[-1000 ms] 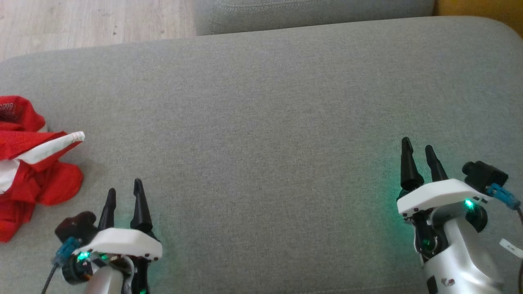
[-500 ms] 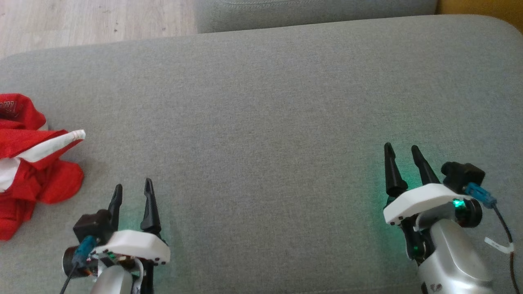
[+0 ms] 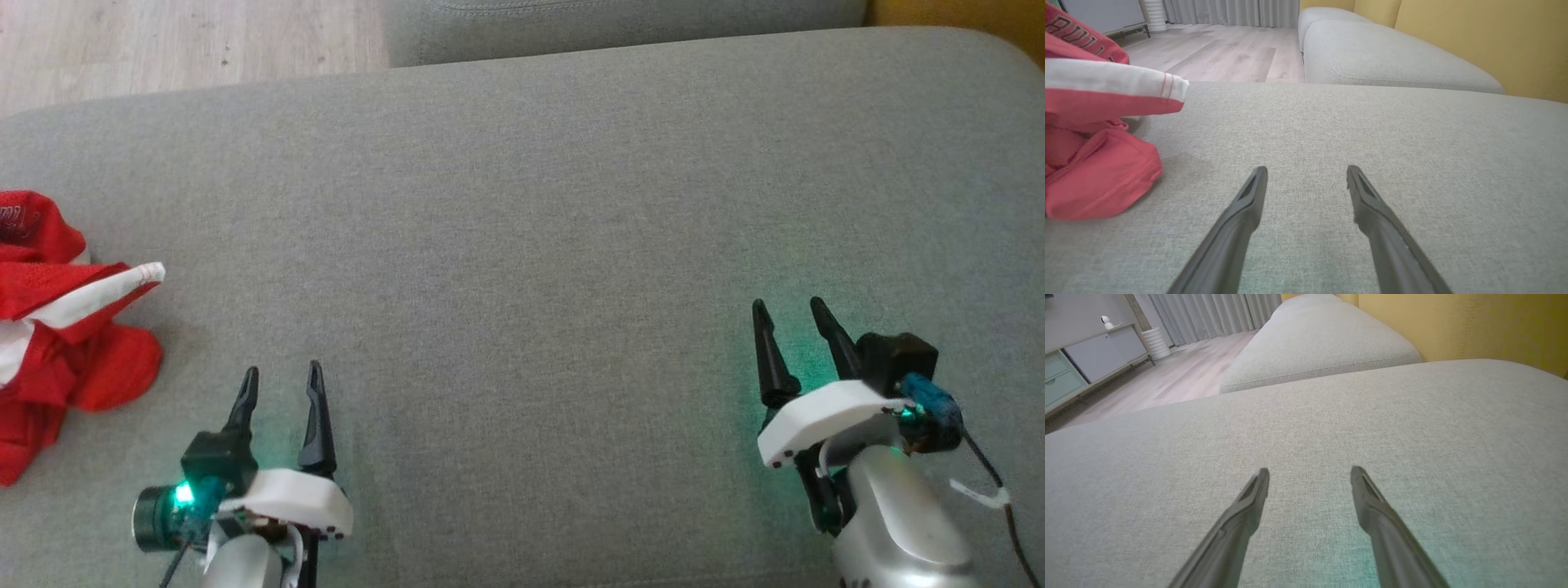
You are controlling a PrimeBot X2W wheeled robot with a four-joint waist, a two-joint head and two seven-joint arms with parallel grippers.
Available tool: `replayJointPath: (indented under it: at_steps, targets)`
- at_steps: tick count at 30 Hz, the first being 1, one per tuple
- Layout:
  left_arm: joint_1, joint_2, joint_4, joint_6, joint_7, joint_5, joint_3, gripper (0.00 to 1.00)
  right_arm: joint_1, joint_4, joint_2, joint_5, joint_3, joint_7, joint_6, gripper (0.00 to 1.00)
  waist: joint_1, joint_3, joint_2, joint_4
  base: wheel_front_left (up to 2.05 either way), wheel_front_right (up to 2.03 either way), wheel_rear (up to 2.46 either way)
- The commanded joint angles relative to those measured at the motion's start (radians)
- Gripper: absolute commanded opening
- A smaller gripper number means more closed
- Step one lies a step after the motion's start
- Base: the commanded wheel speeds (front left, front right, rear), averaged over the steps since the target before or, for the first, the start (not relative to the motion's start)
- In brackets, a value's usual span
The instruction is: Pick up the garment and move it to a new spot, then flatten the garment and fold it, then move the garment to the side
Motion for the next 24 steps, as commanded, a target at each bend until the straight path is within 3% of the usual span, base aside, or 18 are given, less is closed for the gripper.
replayJointPath:
  at_steps: [1,13,24]
  targets:
    - [-0.021,0.009,-0.020,0.010,-0.017,0.036,0.030,1.00,-0.043,-0.016,-0.004,-0.038,0.025,-0.019,-0.001,1.00,0.0000,0.003,0.0000,0.000,0.00,0.00,0.00]
    - [-0.025,0.000,-0.010,0.023,-0.040,0.123,0.053,1.00,-0.063,0.006,-0.005,-0.133,0.044,-0.041,-0.001,1.00,0.0000,0.025,0.0000,0.039,0.00,0.00,0.00]
    - [-0.007,-0.008,-0.028,0.057,-0.040,0.078,0.128,1.00,-0.064,-0.001,-0.005,-0.111,0.129,-0.041,-0.001,1.00,0.0000,0.039,0.0000,0.257,0.00,0.00,0.00]
